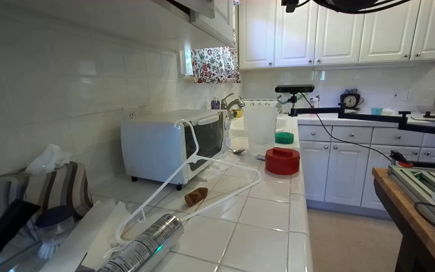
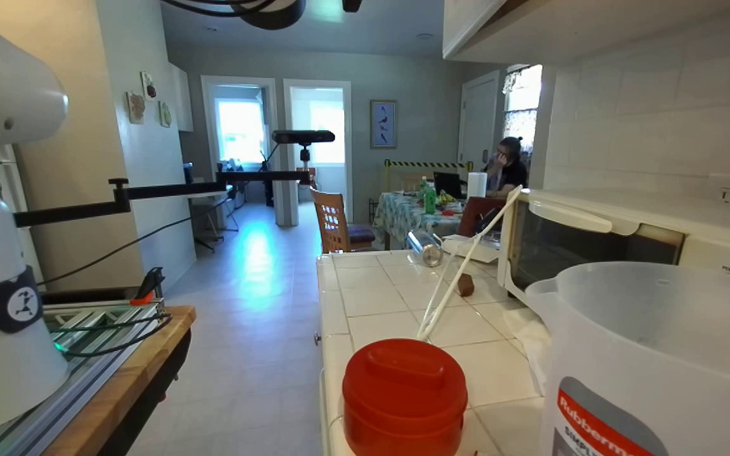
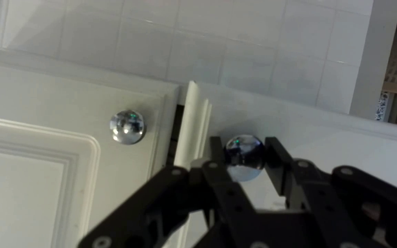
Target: Open the left door of the cabinet above the toaster oven.
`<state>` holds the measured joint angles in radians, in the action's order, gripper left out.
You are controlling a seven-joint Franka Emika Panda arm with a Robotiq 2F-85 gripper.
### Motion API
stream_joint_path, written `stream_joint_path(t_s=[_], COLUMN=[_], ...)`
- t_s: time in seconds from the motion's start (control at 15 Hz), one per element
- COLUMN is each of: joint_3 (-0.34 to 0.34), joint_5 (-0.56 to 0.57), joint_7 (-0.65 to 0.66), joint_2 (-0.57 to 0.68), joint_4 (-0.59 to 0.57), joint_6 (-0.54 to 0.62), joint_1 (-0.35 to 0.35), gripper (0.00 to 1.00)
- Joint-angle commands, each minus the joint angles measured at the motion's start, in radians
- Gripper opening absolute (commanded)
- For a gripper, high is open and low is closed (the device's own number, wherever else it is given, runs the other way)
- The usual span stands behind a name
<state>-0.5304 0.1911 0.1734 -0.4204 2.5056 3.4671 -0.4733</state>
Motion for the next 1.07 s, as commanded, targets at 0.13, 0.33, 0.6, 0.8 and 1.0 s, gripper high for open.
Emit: stream_joint_path(t_s=[0.13,0.33,0.6,0.8,1.0], joint_3=[0.041,0.047,0.061,0.098,0.13], joint_5=[0.02,0.018,0.018,0.021,0.007], joint_7=[0.016,0.015,0.024,0.025,0.02], joint_2=[-0.031,-0.031,-0.035,-0.046,-0.064], joint_4=[0.047,0.049,0.048,0.051,0.051], joint_6=[-0.005,-0.013,-0.036,-0.073,-0.126], joint_1=[0.124,0.148,0.2,0.274,0.341], gripper=[0.1,0.1,0.1,0.1,0.1])
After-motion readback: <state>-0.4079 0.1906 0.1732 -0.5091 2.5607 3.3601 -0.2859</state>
